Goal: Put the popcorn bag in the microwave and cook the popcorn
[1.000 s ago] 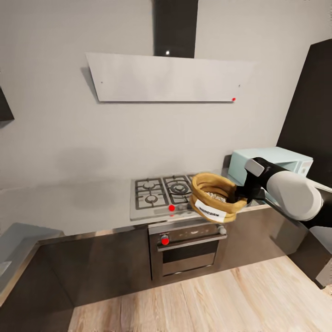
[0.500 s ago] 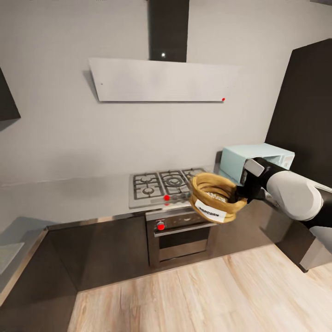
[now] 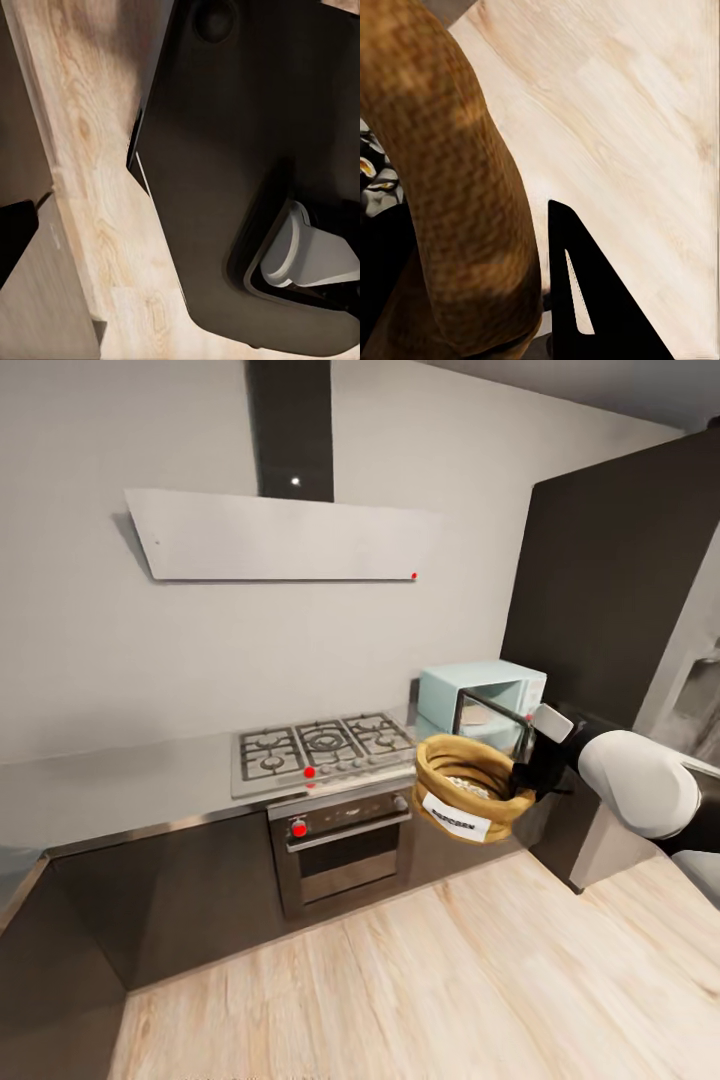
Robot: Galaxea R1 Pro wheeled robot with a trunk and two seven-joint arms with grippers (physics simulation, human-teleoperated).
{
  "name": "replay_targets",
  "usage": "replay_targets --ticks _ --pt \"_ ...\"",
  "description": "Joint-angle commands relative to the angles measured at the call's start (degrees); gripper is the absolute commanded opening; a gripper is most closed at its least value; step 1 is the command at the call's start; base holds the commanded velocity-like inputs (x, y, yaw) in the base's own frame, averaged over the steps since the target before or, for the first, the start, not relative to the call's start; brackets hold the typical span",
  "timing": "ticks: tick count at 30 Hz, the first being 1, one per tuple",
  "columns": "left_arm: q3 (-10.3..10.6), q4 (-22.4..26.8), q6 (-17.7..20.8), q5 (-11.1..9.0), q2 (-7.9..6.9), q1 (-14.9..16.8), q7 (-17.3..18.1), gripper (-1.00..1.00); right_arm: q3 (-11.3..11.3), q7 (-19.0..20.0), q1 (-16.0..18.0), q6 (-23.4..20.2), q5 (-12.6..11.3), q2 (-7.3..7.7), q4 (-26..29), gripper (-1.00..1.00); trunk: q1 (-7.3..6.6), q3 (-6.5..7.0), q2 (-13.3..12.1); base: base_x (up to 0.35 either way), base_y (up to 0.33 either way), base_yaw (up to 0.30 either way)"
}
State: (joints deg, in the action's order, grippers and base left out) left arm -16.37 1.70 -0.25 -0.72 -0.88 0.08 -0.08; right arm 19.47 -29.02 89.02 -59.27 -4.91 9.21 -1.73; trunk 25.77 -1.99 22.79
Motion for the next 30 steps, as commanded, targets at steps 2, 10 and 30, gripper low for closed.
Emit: replay_targets --ticks 2,10,30 --pt "-0.15 0.06 -0.07 -0.07 0.00 0.01 -0.01 1.00 0.21 -0.60 0.09 0.13 -0.54 0.02 -0.12 -1.00 0.01 -0.13 0.13 -0.268 -0.199 -0.282" --pt "-0.15 0.06 -0.10 -0.07 0.00 0.01 -0.01 1.00 0.21 -0.60 0.11 0.18 -0.54 0.02 -0.12 -1.00 0.01 -0.13 0.13 -0.072 -0.050 -0.295" --pt "-0.13 0.06 0.40 -0.07 -0.08 0.01 -0.01 1.00 0.30 -0.60 0.11 0.21 -0.54 0.02 -0.12 -1.00 0.01 -0.13 0.13 0.038 -0.038 -0.296"
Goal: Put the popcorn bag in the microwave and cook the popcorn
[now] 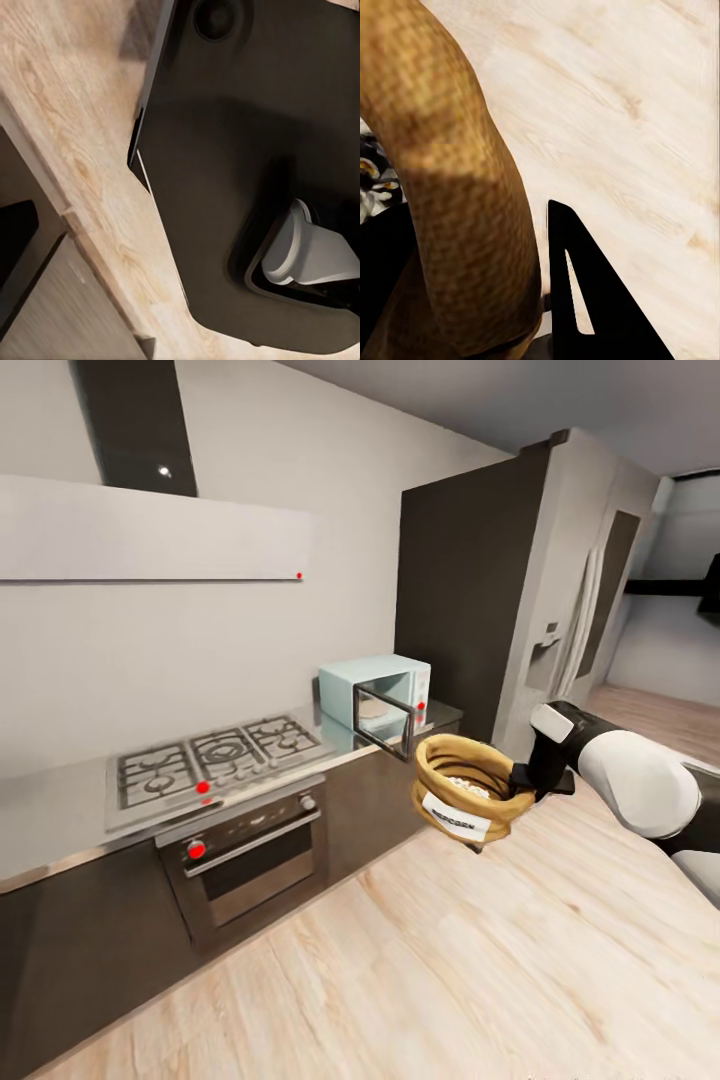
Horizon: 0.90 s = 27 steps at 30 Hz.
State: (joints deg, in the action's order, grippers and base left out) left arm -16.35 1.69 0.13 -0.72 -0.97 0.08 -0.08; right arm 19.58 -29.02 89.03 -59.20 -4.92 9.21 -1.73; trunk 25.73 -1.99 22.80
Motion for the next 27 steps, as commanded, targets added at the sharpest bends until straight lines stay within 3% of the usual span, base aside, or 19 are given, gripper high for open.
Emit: replay_targets --ticks 1,12,27 --pt "-0.16 0.07 0.07 -0.07 0.00 0.01 -0.02 1.00 0.19 -0.60 0.09 0.14 -0.53 0.02 -0.12 -1.00 0.05 -0.13 0.12 0.174 -0.204 -0.296" --pt "-0.17 0.07 0.22 -0.07 0.01 0.01 -0.03 1.00 0.11 -0.54 0.09 0.13 -0.53 0.02 -0.12 -1.00 0.05 -0.13 0.12 0.178 -0.238 -0.271" --pt "-0.14 0.07 0.22 -0.07 0.07 0.01 -0.03 1.00 0.02 -0.54 0.09 0.14 -0.53 0.02 -0.12 -1.00 0.05 -0.13 0.12 0.178 -0.247 0.005"
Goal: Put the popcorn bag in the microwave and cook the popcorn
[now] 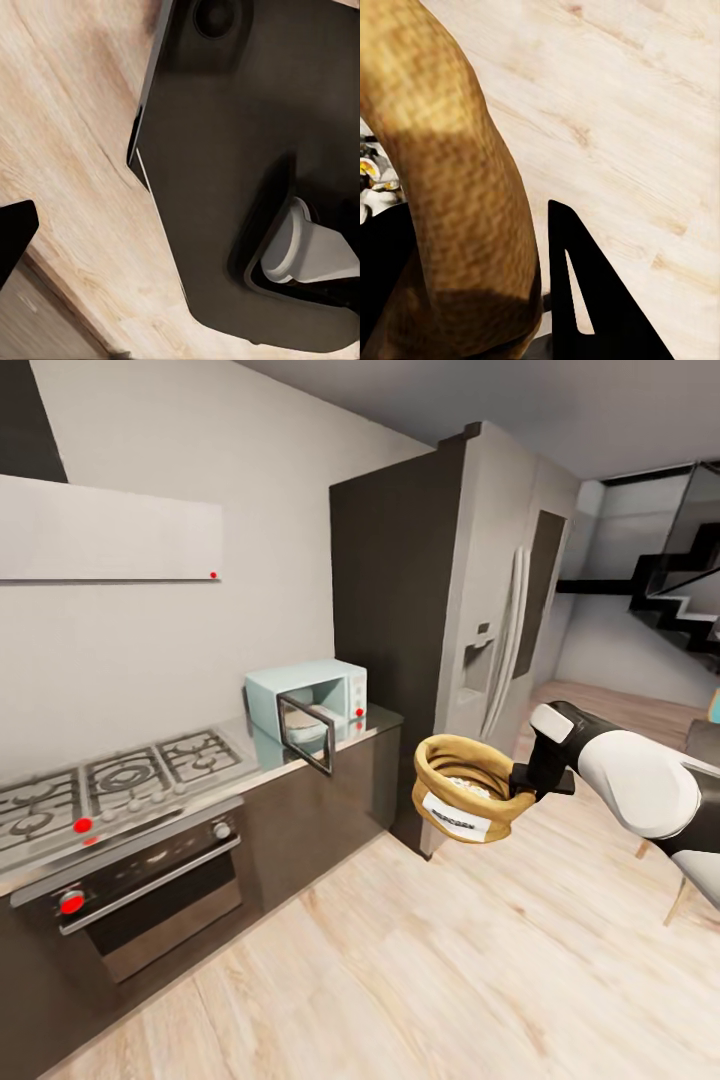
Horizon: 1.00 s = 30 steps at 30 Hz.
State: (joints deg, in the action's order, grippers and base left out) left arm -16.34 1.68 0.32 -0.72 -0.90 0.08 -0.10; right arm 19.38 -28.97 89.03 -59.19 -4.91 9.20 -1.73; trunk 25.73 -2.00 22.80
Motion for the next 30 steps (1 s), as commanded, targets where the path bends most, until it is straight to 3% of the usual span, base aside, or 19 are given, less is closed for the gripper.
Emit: replay_targets --ticks 1,14,30 --pt "-0.14 0.08 0.03 -0.07 0.00 0.01 -0.02 1.00 0.22 -0.61 0.09 0.13 -0.54 0.03 -0.12 -1.00 0.05 -0.12 0.12 0.178 -0.247 0.141" --pt "-0.13 0.08 0.03 -0.07 0.02 0.01 -0.04 1.00 0.13 -0.57 0.09 0.13 -0.54 0.03 -0.12 -1.00 0.05 -0.12 0.12 0.178 -0.250 0.072" --pt "-0.11 0.08 -0.04 -0.07 0.03 0.01 -0.02 1.00 0.05 -0.57 0.08 0.13 -0.46 0.03 -0.41 -1.00 0.05 -0.12 0.12 0.174 -0.246 0.246"
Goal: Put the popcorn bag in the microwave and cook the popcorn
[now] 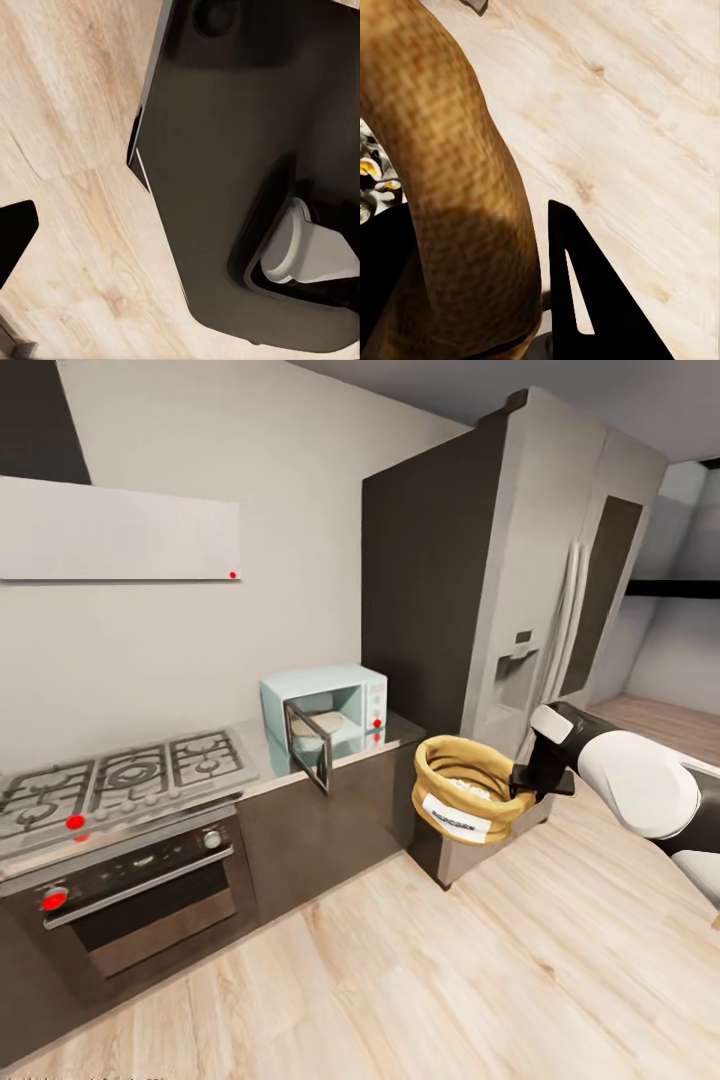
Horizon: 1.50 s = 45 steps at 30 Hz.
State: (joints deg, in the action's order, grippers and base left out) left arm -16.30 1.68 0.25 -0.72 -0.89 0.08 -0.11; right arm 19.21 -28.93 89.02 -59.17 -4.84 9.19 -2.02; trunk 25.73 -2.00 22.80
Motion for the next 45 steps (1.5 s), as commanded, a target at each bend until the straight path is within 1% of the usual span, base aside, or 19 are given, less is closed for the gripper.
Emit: replay_targets --ticks 1,8,13,33,43,45 --pt "-0.14 0.08 0.02 -0.07 0.01 0.01 0.01 1.00 0.22 -0.58 0.09 0.11 -0.53 0.04 -0.30 -1.00 0.06 -0.12 0.12 0.195 -0.210 0.257" --pt "-0.16 0.08 0.04 -0.06 0.01 0.01 -0.01 1.00 0.21 -0.57 0.04 0.36 -0.53 -0.02 -2.31 -1.00 0.06 -0.12 0.12 0.193 -0.191 0.257" --pt "-0.16 0.08 0.01 -0.07 0.00 -0.02 -0.01 1.00 0.21 -0.59 -1.77 0.37 -0.53 -0.05 -2.37 -1.00 0.06 -0.12 0.12 0.176 -0.164 0.257" --pt "-0.13 0.08 -0.05 -0.07 0.01 0.01 0.02 1.00 0.21 -0.60 -1.84 0.37 -0.53 -0.03 -2.37 -1.00 0.06 -0.12 0.12 0.165 -0.156 0.256" --pt "-0.13 0.08 -0.07 -0.07 0.01 0.01 0.01 1.00 0.21 -0.33 -1.84 0.54 -0.53 -0.05 -2.37 -1.00 0.06 -0.12 0.12 0.179 -0.226 0.022" --pt "-0.14 0.08 -0.17 -0.07 0.15 0.01 0.01 1.00 0.44 -0.99 -2.50 1.07 -0.53 0.61 -2.37 -1.00 0.06 -0.12 0.12 0.000 0.000 0.000"
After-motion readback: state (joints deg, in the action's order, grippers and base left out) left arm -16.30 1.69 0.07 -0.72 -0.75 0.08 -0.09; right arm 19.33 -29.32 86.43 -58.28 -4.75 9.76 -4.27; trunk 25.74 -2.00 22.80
